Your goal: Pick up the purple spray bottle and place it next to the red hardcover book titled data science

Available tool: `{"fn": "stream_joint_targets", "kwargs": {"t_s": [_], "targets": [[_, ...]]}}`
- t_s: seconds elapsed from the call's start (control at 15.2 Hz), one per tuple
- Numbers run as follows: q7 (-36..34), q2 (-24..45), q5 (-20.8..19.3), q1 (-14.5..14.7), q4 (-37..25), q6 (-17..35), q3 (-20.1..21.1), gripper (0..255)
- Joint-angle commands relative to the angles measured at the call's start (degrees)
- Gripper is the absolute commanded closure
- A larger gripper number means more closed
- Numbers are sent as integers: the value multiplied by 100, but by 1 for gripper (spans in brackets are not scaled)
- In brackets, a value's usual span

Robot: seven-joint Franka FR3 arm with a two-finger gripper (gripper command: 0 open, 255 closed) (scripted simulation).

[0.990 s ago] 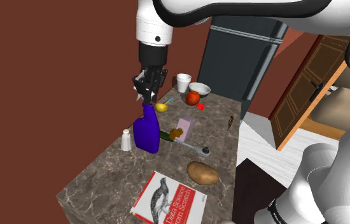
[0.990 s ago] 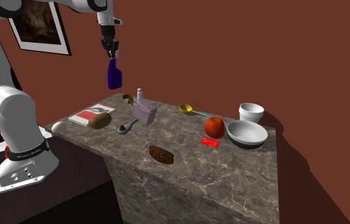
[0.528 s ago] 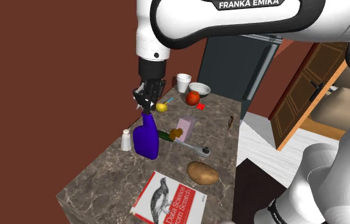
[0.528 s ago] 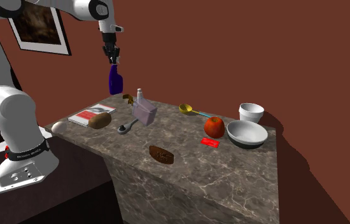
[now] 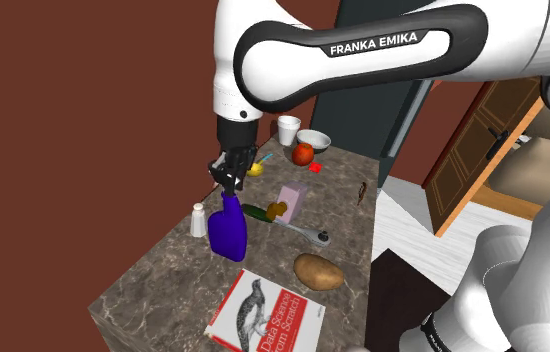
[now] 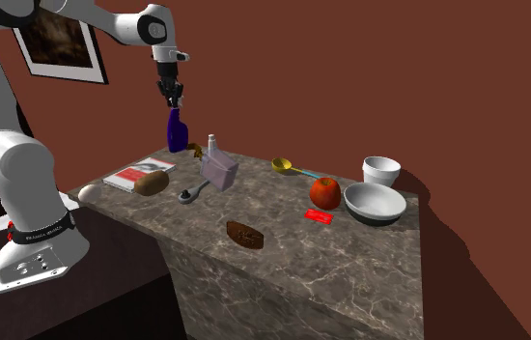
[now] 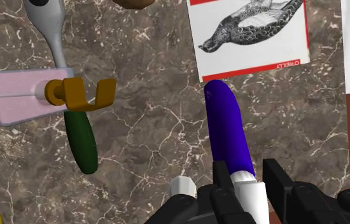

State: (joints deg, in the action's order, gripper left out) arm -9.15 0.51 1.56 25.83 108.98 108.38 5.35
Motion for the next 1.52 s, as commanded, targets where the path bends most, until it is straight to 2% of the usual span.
{"fn": "stream_joint_targets", "kwargs": {"t_s": [0.0,0.53,1.06,1.12,1.45], "targets": [[3,25,-1,0,119,148,0,255],[7,196,-11,5,601,800,3,255],[7,196,-11,5,601,800,3,255],[7,196,-11,5,601,800,3,0],[7,196,-11,4,601,800,3,0]]}}
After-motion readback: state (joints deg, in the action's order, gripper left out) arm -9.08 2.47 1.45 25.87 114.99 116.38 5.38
